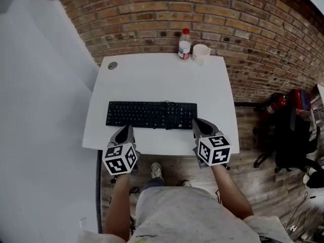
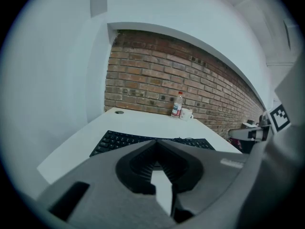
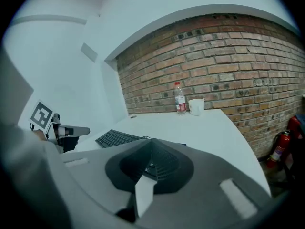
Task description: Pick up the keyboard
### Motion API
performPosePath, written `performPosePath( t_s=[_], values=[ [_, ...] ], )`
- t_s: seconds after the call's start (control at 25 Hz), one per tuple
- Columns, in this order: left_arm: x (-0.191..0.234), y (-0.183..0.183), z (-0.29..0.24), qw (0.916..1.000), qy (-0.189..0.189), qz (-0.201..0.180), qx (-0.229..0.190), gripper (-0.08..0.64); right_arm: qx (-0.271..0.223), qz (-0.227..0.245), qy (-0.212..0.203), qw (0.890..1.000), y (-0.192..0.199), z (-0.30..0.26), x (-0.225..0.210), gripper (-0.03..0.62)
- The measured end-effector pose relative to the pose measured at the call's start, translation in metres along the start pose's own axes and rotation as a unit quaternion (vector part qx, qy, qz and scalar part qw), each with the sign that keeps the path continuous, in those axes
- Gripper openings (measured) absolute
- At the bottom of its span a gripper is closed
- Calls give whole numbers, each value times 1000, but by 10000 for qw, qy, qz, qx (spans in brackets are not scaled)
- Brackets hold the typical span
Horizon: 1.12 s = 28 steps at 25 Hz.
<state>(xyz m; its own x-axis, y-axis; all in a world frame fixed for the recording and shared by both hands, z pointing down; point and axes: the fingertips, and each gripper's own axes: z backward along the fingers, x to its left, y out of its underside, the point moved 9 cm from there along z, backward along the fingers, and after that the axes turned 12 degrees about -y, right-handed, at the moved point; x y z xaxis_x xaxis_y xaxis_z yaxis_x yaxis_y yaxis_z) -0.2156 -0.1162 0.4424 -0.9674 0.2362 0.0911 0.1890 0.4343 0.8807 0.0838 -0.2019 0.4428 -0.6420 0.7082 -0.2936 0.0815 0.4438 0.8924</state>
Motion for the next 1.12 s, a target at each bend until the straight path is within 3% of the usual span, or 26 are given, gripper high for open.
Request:
performPosePath(
  t_s=[0.28, 0.48, 0.84, 1.12],
  values=[
    [35, -11, -46, 9996, 164, -222, 96, 0, 133, -80, 405, 9991, 1, -34, -9, 22],
    [67, -15, -73, 9990, 144, -345, 235, 58, 261, -220, 704, 9969, 5, -55, -16, 62],
    [107, -11, -117, 9958, 149, -659, 622, 275, 341, -523, 1254, 9901, 9, -75, -27, 172],
    [123, -6, -140, 9934, 205, -711, 877, 371, 455, -620, 1445, 9865, 13, -86, -34, 249]
  ],
)
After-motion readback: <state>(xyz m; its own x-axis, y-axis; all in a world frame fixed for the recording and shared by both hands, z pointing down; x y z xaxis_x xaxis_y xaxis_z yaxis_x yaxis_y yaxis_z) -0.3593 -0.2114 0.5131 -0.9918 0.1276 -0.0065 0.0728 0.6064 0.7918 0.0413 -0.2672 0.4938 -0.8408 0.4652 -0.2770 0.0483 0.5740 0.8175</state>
